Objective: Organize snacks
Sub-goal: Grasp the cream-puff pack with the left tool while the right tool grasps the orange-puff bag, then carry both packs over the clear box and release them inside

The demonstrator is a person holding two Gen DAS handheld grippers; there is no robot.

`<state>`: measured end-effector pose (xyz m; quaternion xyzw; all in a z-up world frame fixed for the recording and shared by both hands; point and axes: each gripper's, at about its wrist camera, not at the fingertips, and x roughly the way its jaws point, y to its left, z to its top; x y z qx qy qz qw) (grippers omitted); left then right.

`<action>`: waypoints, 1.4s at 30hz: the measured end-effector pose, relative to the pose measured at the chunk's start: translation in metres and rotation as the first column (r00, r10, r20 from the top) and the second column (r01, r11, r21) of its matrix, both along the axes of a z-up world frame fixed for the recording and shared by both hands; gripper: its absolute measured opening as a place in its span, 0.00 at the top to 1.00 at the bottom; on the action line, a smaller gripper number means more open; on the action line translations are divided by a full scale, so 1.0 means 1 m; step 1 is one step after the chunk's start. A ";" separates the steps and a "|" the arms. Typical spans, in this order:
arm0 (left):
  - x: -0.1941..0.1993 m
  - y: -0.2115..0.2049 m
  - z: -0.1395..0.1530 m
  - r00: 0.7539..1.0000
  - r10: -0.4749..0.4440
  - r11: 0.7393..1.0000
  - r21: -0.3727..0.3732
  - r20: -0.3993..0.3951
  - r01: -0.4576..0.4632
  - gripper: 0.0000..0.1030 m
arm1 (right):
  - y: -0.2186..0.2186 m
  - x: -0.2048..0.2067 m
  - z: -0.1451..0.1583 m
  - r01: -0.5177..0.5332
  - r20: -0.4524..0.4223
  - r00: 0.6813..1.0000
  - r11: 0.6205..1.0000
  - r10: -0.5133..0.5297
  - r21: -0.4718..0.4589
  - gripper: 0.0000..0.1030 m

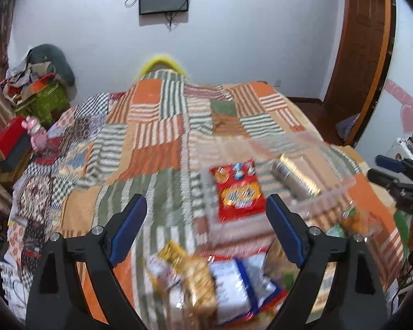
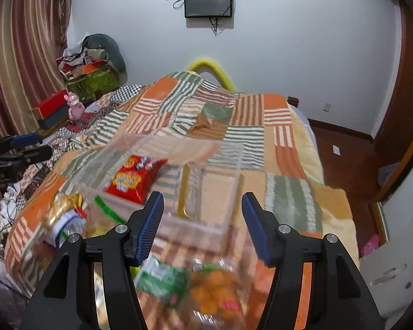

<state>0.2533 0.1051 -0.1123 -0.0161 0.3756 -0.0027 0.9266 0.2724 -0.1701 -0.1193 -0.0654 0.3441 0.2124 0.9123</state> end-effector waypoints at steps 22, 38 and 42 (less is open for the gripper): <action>-0.035 0.018 -0.094 0.980 0.042 0.998 -0.029 -0.193 -0.048 0.40 | -0.041 -0.021 -0.062 0.116 -0.214 0.971 0.993 -0.109 0.020 0.41; -0.021 0.016 -0.116 0.975 0.072 0.997 -0.014 -0.210 -0.077 0.65 | -0.033 -0.012 -0.085 0.086 -0.282 0.957 0.996 -0.073 0.033 0.41; -0.023 0.015 -0.113 0.977 0.072 0.997 -0.015 -0.202 -0.077 0.66 | -0.034 -0.014 -0.083 0.084 -0.268 0.960 0.996 -0.075 0.025 0.48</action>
